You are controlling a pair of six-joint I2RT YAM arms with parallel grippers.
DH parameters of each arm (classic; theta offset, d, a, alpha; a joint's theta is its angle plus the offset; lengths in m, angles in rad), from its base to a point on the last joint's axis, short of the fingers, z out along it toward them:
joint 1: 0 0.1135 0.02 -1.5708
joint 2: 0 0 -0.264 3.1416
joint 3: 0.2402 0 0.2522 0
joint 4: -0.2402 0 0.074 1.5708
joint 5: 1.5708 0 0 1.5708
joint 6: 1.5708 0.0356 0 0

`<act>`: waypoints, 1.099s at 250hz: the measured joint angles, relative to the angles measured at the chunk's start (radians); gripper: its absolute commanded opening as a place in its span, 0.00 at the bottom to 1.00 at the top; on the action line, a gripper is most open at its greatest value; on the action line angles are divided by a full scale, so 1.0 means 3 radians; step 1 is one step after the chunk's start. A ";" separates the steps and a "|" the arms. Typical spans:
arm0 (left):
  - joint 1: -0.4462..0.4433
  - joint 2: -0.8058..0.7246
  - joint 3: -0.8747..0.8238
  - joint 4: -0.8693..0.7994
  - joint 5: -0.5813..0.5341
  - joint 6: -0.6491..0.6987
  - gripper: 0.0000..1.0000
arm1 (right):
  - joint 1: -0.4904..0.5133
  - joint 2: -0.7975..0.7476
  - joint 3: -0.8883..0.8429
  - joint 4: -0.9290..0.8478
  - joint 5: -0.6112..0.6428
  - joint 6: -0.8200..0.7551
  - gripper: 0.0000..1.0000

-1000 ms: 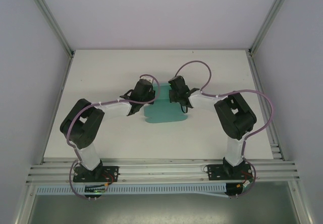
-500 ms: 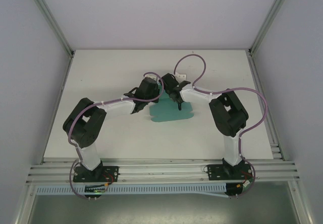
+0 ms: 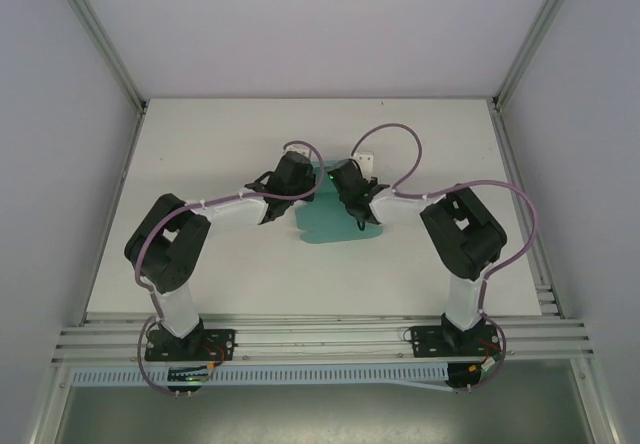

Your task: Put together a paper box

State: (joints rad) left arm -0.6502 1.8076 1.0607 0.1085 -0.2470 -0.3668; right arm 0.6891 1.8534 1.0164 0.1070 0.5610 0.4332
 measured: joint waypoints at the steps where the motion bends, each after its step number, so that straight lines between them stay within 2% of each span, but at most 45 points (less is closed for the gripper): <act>1: 0.0000 0.0000 0.0000 -0.0003 -0.0003 -0.0003 0.00 | -0.0008 -0.0009 -0.0024 0.0038 -0.0020 -0.0015 0.30; 27: 0.0015 0.0022 0.0015 -0.0067 -0.0052 -0.0029 0.00 | -0.0114 -0.0127 -0.0284 0.0383 -0.0333 -0.0196 0.53; 46: 0.0037 0.0062 0.0055 -0.0122 -0.0109 -0.0034 0.00 | -0.0193 -0.0207 -0.0429 0.0540 -0.0572 -0.0342 0.64; 110: 0.0075 0.0234 0.0170 -0.0258 -0.0276 -0.0027 0.00 | -0.0266 -0.0483 -0.0659 0.0753 -0.1142 -0.0549 0.84; 151: 0.0084 0.0318 0.0280 -0.0318 -0.0352 -0.0013 0.00 | -0.0286 -0.0674 -0.0684 0.0815 -0.1250 -0.0579 0.84; 210: 0.0086 0.0334 0.0298 -0.0326 -0.0371 -0.0004 0.00 | -0.0306 -0.0549 -0.0543 0.0604 -0.1283 -0.0582 0.75; 275: 0.0086 0.0350 0.0312 -0.0326 -0.0404 -0.0004 0.00 | -0.0411 -0.0470 -0.0530 0.0647 -0.1701 -0.0566 0.70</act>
State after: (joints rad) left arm -0.6243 1.9125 1.1542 0.0109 -0.3683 -0.3679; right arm 0.5659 1.7123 0.8574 0.3012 0.0505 0.2634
